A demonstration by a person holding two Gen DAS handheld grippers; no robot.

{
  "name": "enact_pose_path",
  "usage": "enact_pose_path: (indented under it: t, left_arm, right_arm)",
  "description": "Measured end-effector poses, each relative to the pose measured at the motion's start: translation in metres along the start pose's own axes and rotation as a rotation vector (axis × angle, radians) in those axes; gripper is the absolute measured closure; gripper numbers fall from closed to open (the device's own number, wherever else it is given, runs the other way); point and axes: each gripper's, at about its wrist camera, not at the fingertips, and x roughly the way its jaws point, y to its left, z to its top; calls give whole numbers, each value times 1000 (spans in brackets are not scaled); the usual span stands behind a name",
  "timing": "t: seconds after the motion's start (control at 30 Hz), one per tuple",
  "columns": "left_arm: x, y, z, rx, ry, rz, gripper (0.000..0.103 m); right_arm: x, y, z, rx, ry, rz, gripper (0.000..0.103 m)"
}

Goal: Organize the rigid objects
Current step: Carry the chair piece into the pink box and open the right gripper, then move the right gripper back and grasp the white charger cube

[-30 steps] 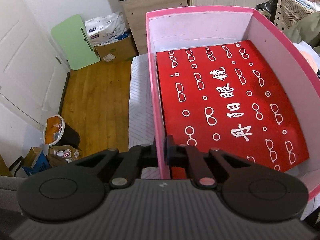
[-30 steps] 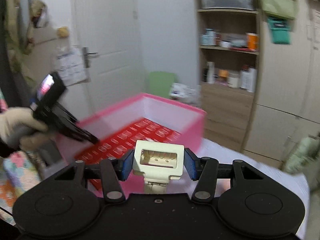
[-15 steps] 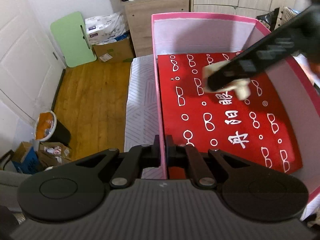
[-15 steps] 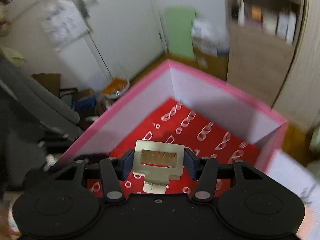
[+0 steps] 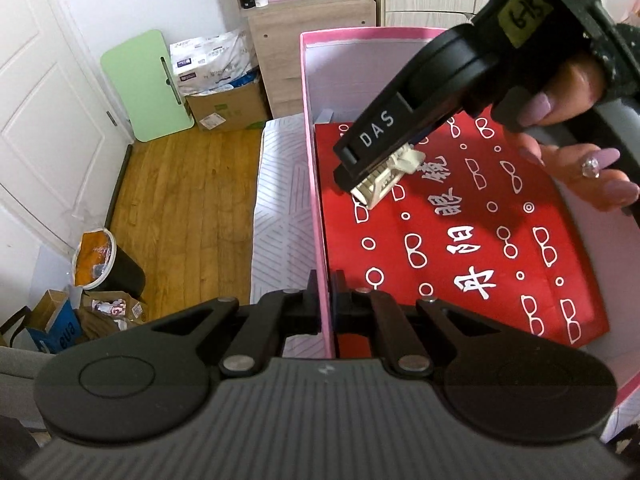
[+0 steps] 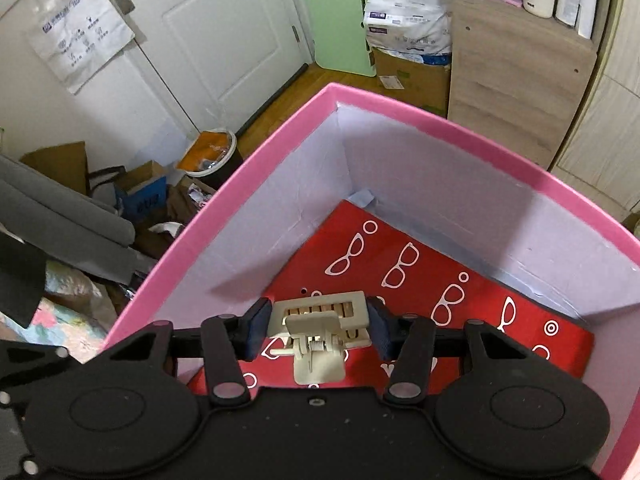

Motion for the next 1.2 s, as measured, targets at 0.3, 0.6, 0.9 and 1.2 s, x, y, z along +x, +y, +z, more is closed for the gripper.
enact_pose_path:
  t: [0.3,0.6,0.9,1.2]
  left_arm:
    - [0,1,-1,4,-3,3,99]
    - [0,-1,-3,8,-10,7,99]
    - [0,-1,-2,9,-9,8,99]
    - [-1,-2,0,10,1,12,99]
  right_arm:
    - [-32,-3,1,-37,-101,37,35]
    - [-117,-4,-33,-115,-247,41,35]
    - [-189,-36,-99,-75,-317,10,35]
    - [-188,-92,-167,32,-269,-122,35]
